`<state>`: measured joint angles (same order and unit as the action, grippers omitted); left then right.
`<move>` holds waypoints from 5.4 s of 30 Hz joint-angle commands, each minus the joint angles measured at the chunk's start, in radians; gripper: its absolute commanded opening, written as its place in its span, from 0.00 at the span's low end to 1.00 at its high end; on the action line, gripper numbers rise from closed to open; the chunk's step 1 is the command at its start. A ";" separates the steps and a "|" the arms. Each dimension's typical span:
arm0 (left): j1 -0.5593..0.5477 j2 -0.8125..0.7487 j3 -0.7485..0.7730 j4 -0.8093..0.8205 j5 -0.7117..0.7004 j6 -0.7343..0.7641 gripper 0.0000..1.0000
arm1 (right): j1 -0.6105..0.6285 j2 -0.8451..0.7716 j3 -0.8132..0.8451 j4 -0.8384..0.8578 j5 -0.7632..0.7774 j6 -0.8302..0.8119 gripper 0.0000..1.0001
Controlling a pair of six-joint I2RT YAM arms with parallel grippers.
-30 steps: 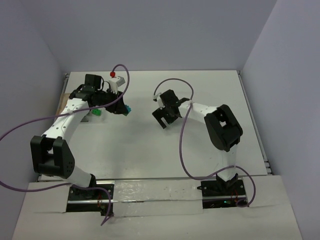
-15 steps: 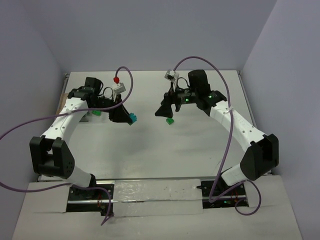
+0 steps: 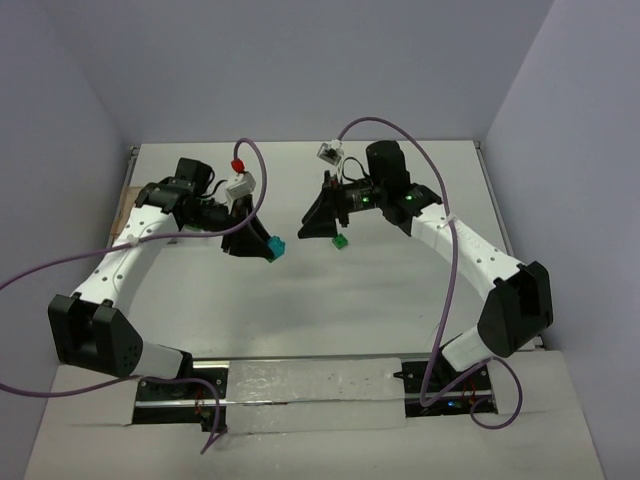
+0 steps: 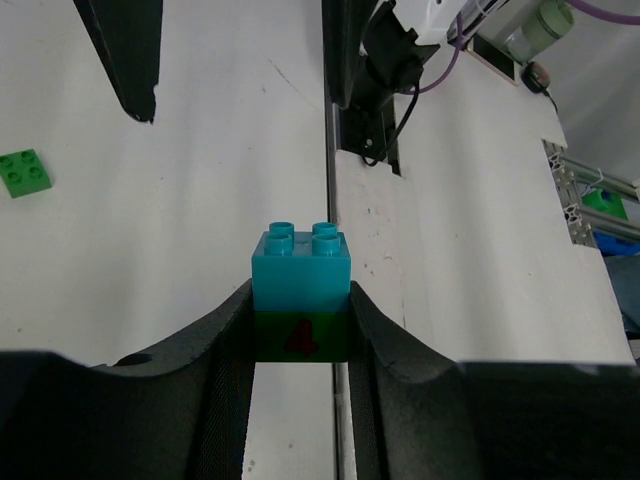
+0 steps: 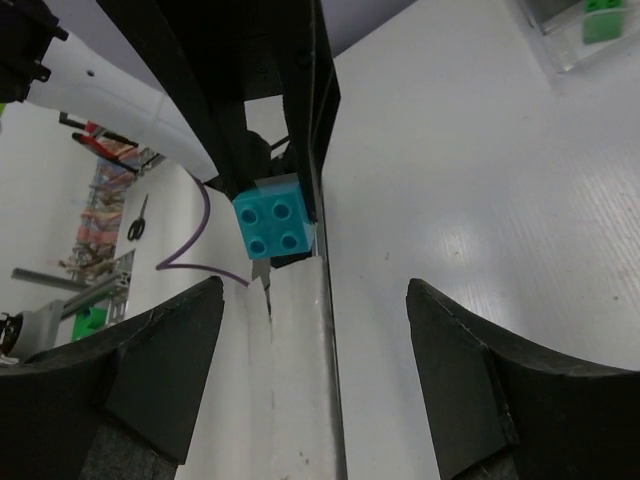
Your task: Sort the legos into containers by color
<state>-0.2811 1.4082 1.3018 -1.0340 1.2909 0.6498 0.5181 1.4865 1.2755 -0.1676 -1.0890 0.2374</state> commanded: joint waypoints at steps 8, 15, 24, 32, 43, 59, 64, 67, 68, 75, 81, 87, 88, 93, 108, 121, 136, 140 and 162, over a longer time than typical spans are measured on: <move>-0.036 -0.011 -0.004 0.059 0.026 -0.054 0.05 | 0.110 0.033 0.071 -0.039 0.011 -0.034 0.79; -0.046 -0.002 0.002 0.067 0.018 -0.067 0.04 | 0.137 0.054 0.113 -0.082 0.015 -0.068 0.78; -0.049 0.014 0.010 0.066 0.018 -0.073 0.05 | 0.168 0.054 0.126 -0.147 0.074 -0.144 0.73; -0.049 0.018 0.010 0.066 0.010 -0.079 0.08 | 0.175 0.061 0.130 -0.150 0.097 -0.149 0.51; -0.049 0.020 0.012 -0.002 -0.009 -0.022 0.54 | 0.169 0.039 0.105 -0.134 0.100 -0.147 0.00; -0.049 0.028 0.000 0.055 -0.042 -0.095 0.42 | 0.148 0.015 0.077 -0.126 0.078 -0.141 0.00; -0.044 0.025 -0.016 0.065 -0.068 -0.101 0.12 | 0.130 -0.004 0.054 -0.130 0.086 -0.152 0.00; -0.029 0.016 -0.046 0.065 -0.087 -0.095 0.00 | 0.102 -0.021 0.045 -0.130 0.082 -0.150 0.00; -0.022 0.013 -0.056 0.062 -0.088 -0.089 0.00 | 0.088 -0.024 0.045 -0.130 0.077 -0.148 0.00; 0.118 0.008 -0.088 0.032 -0.188 -0.047 0.00 | -0.019 -0.052 0.070 -0.154 0.078 -0.162 0.00; 0.201 0.011 -0.040 0.308 -0.769 -0.329 0.04 | -0.035 -0.046 0.062 -0.195 0.141 -0.200 0.00; 0.278 0.138 0.090 0.332 -1.034 -0.381 0.11 | -0.033 0.005 0.109 -0.287 0.206 -0.262 0.00; 0.303 0.156 0.102 0.334 -1.060 -0.381 0.11 | -0.033 0.006 0.106 -0.288 0.213 -0.263 0.00; 0.339 0.245 0.181 0.353 -1.142 -0.385 0.13 | -0.035 0.021 0.110 -0.302 0.225 -0.259 0.00; 0.350 0.447 0.284 0.352 -1.152 -0.394 0.31 | -0.033 0.039 0.124 -0.313 0.241 -0.255 0.00; 0.352 0.437 0.310 0.347 -1.111 -0.386 0.93 | -0.033 0.057 0.147 -0.316 0.231 -0.248 0.00; 0.269 0.127 0.290 0.096 -0.030 -0.275 0.99 | -0.031 0.058 0.117 -0.146 -0.023 -0.132 0.00; 0.144 0.123 0.258 -0.019 -0.023 -0.153 0.95 | -0.020 0.110 0.158 -0.113 -0.121 -0.054 0.00; -0.149 -0.065 0.041 0.451 -0.496 -0.389 0.99 | -0.024 0.252 -0.163 0.899 -0.102 1.251 0.00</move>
<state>-0.4014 1.3238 1.2970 -0.6273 0.8578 0.2478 0.4969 1.7129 1.0773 0.6165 -1.1587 1.3623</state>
